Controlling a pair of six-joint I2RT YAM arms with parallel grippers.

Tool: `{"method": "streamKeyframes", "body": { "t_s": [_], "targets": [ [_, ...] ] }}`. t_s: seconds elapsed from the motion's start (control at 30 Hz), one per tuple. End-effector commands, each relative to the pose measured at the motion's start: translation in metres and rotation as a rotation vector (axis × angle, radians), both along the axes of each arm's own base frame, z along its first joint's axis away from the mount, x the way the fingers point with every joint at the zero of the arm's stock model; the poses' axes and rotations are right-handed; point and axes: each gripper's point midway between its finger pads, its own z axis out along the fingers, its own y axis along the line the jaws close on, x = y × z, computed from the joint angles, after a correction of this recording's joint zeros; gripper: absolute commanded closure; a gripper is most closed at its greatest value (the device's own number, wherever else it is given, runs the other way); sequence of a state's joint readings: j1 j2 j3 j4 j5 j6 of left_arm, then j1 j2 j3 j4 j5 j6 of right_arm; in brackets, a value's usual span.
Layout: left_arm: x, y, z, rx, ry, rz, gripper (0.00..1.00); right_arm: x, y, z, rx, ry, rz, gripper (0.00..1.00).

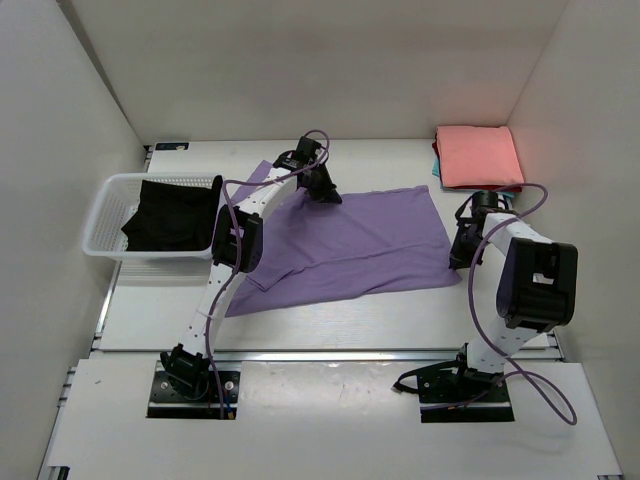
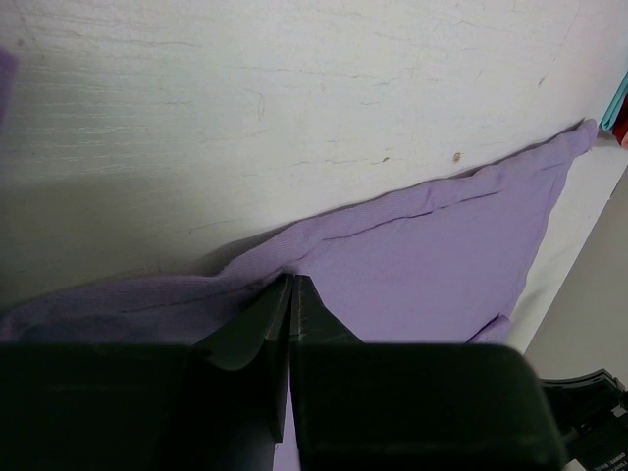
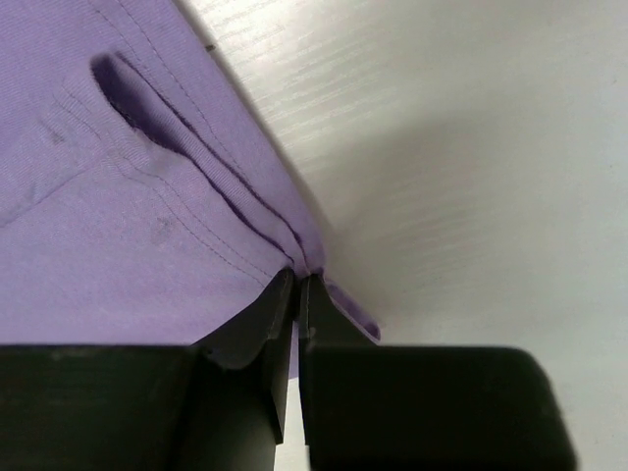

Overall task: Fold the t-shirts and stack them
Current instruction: Grap the side of the flattened tshirt furthest away from the robot with both arms

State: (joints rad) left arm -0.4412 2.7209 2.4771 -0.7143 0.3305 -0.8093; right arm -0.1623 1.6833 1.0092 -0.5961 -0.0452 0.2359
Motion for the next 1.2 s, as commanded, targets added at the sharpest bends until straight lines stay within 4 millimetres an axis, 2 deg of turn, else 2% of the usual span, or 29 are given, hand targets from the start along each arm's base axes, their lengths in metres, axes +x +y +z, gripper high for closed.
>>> {"method": "streamKeyframes", "body": {
  "t_s": [0.0, 0.1, 0.33, 0.43, 0.47, 0.53, 0.63, 0.67, 0.73, 1.0, 1.17],
  "targets": [
    [-0.001, 0.017, -0.004, 0.063, 0.017, 0.02, 0.85, -0.007, -0.004, 0.012, -0.005, -0.007, -0.024, 1.0],
    [0.004, 0.022, 0.0, 0.057, 0.009, 0.031, 0.84, -0.011, -0.005, 0.017, 0.002, -0.017, -0.043, 0.98],
    [-0.001, 0.016, -0.004, 0.053, 0.021, 0.023, 0.85, -0.021, -0.004, 0.019, 0.021, -0.012, -0.051, 1.0],
    [0.0, 0.016, -0.003, 0.05, 0.018, 0.022, 0.85, -0.025, -0.001, 0.015, 0.031, 0.003, -0.046, 0.9],
    [0.001, 0.017, -0.003, 0.052, 0.013, 0.019, 0.85, -0.023, 0.0, 0.016, 0.031, -0.001, -0.04, 0.91],
    [0.003, 0.019, -0.003, 0.048, 0.018, 0.029, 0.85, -0.022, 0.002, 0.015, 0.037, -0.004, -0.031, 0.99],
    [0.001, 0.019, -0.005, 0.054, 0.021, 0.021, 0.85, -0.024, 0.005, 0.012, 0.051, 0.007, -0.036, 0.95],
    [0.004, 0.021, -0.003, 0.05, 0.02, 0.032, 0.86, -0.025, 0.007, 0.01, 0.056, 0.012, -0.025, 1.0],
    [0.002, 0.021, -0.006, 0.051, 0.026, 0.029, 0.85, -0.022, 0.008, 0.013, 0.051, 0.008, -0.014, 1.0],
    [0.003, 0.02, -0.003, 0.048, 0.021, 0.031, 0.85, -0.053, -0.004, 0.006, 0.046, 0.123, -0.101, 1.0],
    [0.005, 0.022, 0.002, 0.046, 0.013, 0.033, 0.86, -0.061, -0.016, 0.013, 0.012, 0.124, -0.132, 1.0]
  ]
}}
